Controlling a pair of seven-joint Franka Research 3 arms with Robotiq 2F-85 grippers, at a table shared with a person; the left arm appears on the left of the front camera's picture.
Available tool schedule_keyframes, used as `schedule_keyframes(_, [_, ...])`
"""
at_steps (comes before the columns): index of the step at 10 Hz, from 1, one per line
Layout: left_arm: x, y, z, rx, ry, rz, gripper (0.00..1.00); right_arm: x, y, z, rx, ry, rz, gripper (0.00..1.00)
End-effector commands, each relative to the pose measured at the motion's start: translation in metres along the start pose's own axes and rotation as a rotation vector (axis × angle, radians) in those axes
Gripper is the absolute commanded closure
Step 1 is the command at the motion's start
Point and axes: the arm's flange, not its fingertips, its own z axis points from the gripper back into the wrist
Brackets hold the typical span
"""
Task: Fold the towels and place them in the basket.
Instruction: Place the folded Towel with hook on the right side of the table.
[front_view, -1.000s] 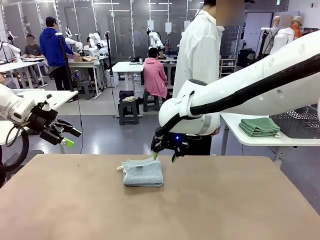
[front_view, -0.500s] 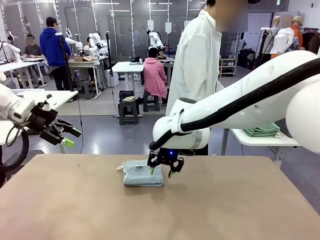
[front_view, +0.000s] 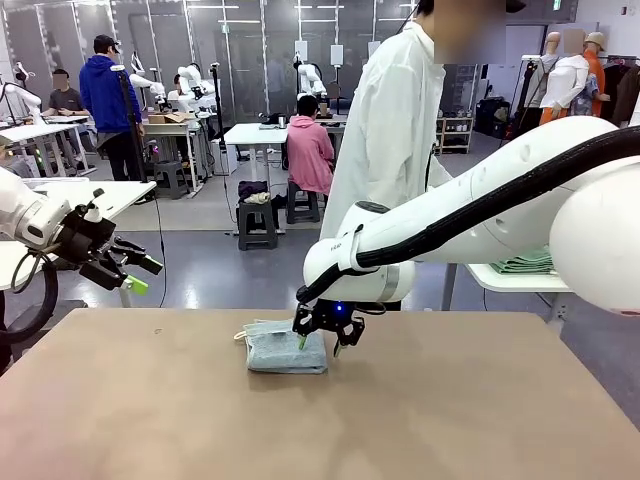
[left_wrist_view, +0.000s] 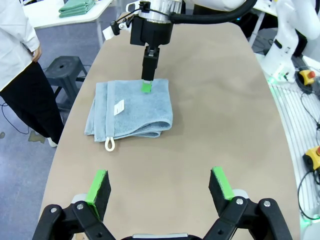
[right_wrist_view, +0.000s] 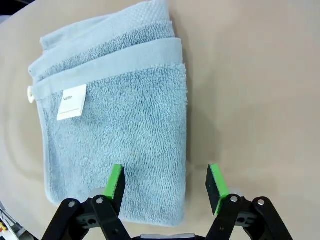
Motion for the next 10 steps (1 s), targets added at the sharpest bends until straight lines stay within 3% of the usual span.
schedule_keyframes(1, [0.001,0.0,0.0,0.0,0.0,-0.003,0.0,0.008,0.006,-0.004,0.003,-0.021,-0.024,0.19])
schedule_keyframes(5, [0.001,0.0,0.0,0.0,0.0,-0.003,0.0,0.017,0.005,-0.005,0.025,-0.042,-0.02,0.19])
schedule_keyframes(6, [0.001,0.0,0.0,0.0,0.0,-0.003,0.0,0.019,0.003,-0.007,0.079,-0.024,0.001,0.22])
schedule_keyframes(7, [0.001,0.0,0.0,0.0,0.0,-0.003,0.0,0.02,0.001,-0.009,0.075,-0.022,-0.005,0.38])
schedule_keyframes(8, [0.001,0.0,0.0,0.0,0.0,-0.003,0.0,0.021,-0.001,-0.01,0.069,-0.02,-0.01,0.41])
schedule_keyframes(9, [0.001,0.0,0.0,0.0,0.0,-0.003,0.0,0.021,-0.002,-0.011,0.07,-0.017,-0.012,0.58])
schedule_keyframes(10, [0.001,0.0,0.0,0.0,0.0,-0.003,0.0,0.022,-0.004,-0.011,0.071,-0.014,-0.011,0.61])
